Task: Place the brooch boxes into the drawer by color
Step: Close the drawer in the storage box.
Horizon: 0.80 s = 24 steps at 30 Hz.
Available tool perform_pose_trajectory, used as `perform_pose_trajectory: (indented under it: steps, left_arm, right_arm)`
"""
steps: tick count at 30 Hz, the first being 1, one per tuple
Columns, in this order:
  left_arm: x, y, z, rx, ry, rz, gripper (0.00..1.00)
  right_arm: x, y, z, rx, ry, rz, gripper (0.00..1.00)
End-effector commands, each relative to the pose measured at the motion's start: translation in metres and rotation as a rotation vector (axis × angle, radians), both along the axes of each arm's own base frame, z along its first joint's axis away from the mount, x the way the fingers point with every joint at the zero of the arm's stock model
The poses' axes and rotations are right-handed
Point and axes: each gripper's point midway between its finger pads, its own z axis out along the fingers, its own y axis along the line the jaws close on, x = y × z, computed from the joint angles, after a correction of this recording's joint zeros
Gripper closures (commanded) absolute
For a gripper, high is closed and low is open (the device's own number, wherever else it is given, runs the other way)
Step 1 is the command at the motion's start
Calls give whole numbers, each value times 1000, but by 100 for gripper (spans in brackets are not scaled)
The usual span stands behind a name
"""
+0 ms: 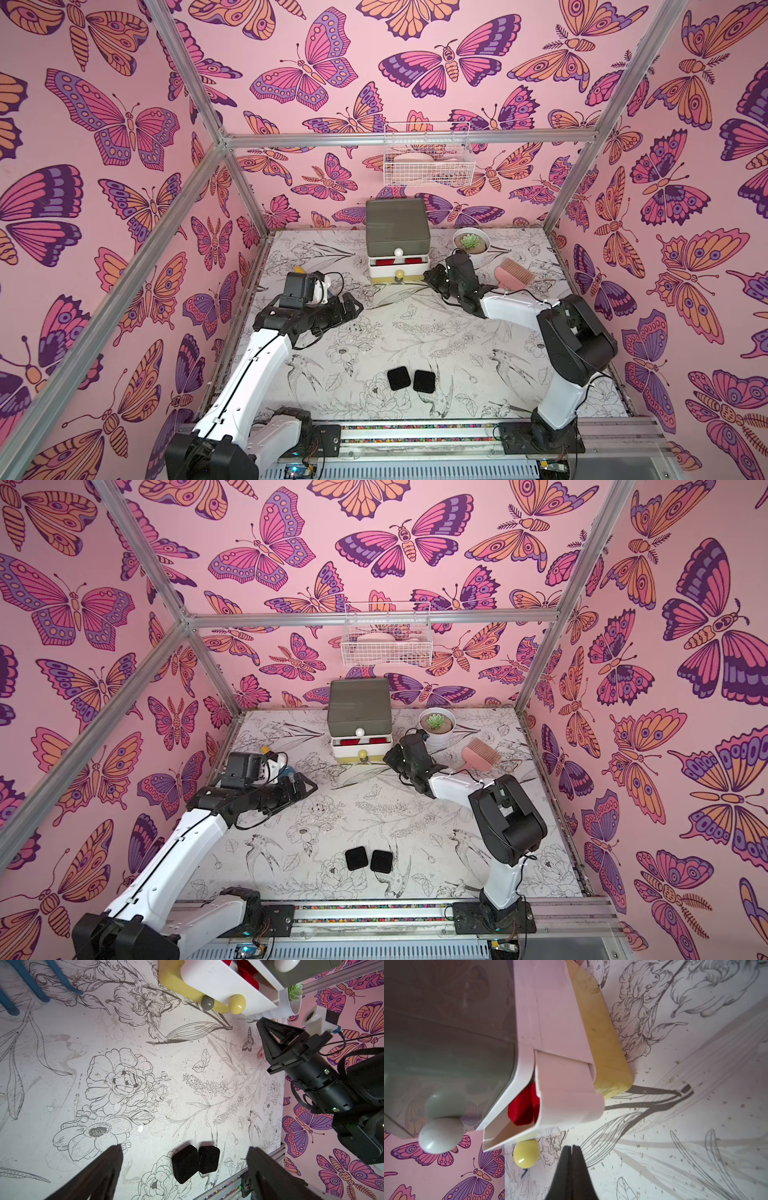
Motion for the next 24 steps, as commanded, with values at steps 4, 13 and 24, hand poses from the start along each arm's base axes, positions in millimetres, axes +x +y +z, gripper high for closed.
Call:
perform_pose_trajectory:
  steps: [4, 13, 24]
  left_arm:
    - [1, 2, -3, 11, 16, 3, 0]
    - [6, 1, -7, 18, 35, -2, 0]
    - [13, 0, -12, 23, 56, -6, 0]
  right_arm:
    - [30, 12, 5, 54, -24, -17, 100]
    - [53, 18, -1, 103, -42, -41, 100]
    - [22, 14, -4, 240, -33, -19, 59]
